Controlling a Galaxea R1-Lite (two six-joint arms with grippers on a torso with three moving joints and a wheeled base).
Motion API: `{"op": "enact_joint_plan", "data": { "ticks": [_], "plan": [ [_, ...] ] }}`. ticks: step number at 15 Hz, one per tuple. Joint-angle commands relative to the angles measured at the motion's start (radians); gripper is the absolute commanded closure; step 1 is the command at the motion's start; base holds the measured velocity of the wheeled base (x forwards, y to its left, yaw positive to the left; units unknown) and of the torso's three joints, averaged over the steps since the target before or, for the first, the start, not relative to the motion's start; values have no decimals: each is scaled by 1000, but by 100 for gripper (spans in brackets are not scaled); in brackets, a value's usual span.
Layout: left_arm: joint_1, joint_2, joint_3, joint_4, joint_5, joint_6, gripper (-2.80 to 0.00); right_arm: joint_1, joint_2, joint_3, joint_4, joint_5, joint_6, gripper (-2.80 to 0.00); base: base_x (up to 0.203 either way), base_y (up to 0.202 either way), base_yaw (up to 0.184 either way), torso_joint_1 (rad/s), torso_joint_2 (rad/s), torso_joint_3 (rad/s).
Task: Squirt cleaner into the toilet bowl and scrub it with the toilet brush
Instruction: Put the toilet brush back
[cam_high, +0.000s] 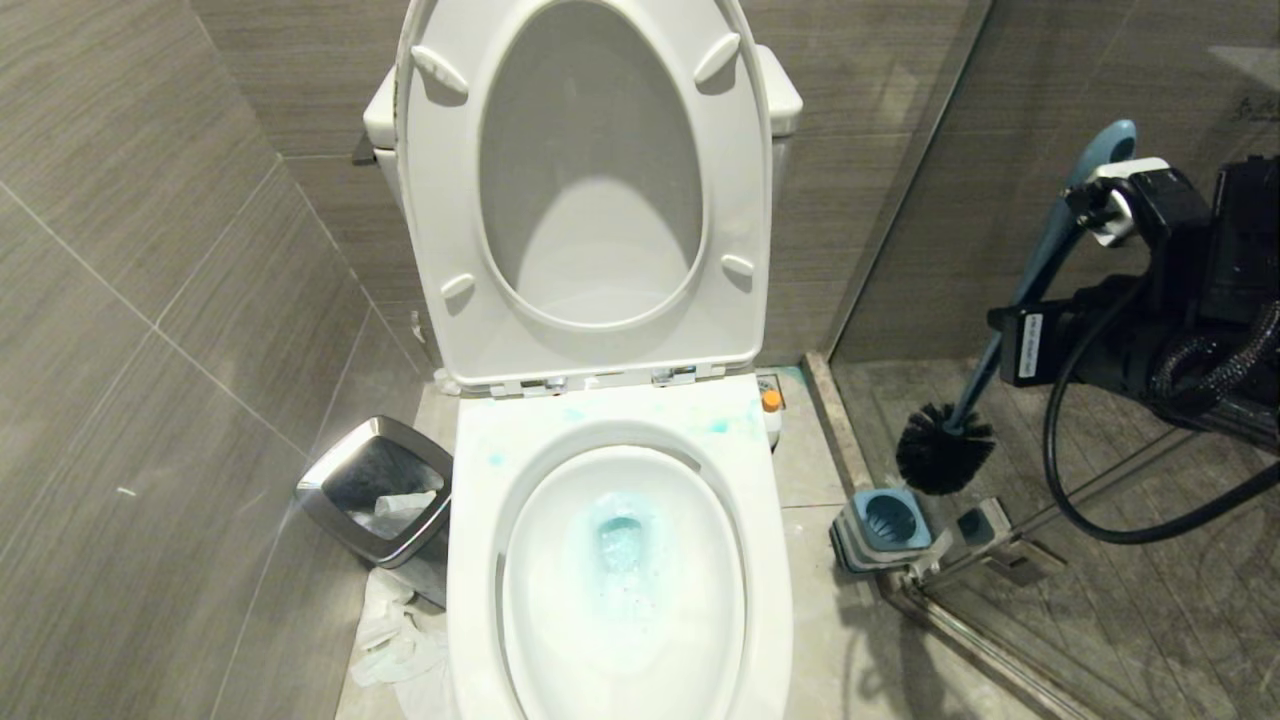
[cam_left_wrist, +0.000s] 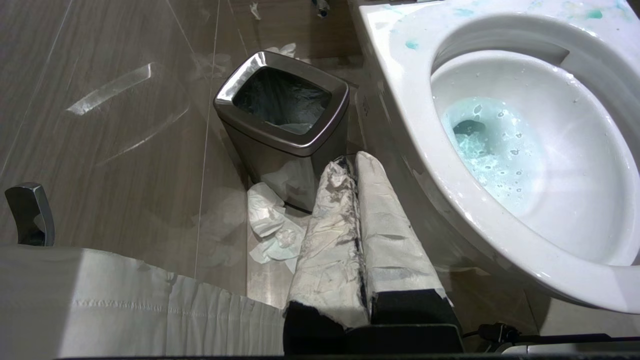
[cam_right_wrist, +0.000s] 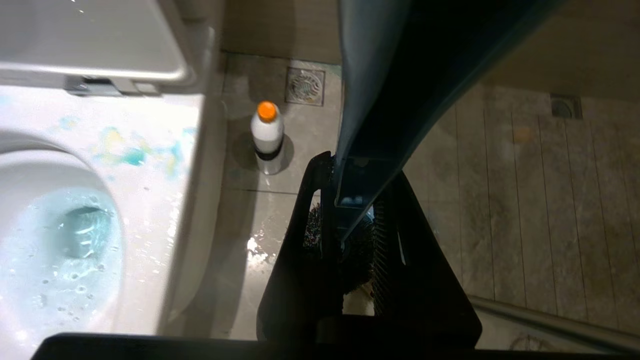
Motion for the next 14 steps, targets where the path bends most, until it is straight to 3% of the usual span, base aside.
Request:
{"op": "enact_joint_plan", "data": {
  "ticks": [1, 8, 14],
  "plan": [
    [1, 1, 0, 0, 0, 0, 0, -73, 10, 108, -103, 27, 2, 0, 0, 0, 0, 0, 0, 0],
    [1, 1, 0, 0, 0, 0, 0, -256, 265, 276, -462, 151, 1, 0, 0, 0, 0, 0, 0, 0],
    [1, 1, 0, 0, 0, 1, 0, -312, 519, 273, -686, 181, -4, 0, 0, 0, 0, 0, 0, 0]
  ]
}}
